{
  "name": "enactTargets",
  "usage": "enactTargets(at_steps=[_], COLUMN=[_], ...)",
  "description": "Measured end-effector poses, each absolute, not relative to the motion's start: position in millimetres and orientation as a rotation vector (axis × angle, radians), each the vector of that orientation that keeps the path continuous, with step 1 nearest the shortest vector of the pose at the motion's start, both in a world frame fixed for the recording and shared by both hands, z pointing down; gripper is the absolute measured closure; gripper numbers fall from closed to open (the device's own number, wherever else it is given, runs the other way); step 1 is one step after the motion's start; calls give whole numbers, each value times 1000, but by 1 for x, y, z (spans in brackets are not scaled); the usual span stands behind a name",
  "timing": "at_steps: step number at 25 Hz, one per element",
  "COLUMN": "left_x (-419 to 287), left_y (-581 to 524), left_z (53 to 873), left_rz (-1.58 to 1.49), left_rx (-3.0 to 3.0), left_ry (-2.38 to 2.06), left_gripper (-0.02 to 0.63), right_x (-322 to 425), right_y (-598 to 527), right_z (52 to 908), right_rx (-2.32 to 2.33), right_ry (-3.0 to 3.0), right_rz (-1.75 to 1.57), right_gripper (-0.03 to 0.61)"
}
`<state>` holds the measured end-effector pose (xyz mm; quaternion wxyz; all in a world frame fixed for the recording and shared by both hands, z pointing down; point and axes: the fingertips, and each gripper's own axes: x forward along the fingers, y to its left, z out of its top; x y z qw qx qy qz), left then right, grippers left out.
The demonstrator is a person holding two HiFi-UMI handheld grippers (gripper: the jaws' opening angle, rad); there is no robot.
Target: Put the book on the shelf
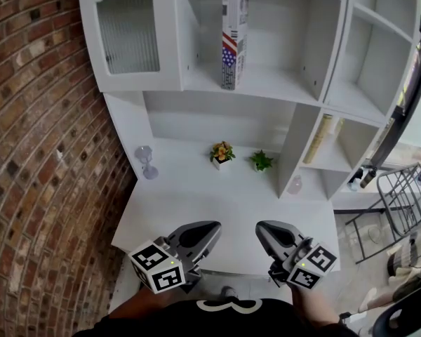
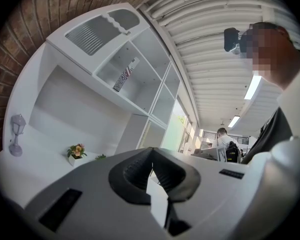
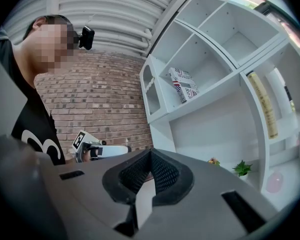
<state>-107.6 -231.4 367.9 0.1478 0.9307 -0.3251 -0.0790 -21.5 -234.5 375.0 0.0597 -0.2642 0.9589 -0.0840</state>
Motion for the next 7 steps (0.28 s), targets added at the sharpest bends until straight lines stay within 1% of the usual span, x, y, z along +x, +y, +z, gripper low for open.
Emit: enactTargets(at_steps=[7], left_x=[-107], left_y=[-244], left_z=[375], left_rz=[-227], left_rx=[2665], left_ry=[-941], left_gripper=[611], right_x=[-19], right_y=[-247], right_z=[384], right_rx=[-801], right_ry=[2904], right_rz=[-273], right_gripper=[569])
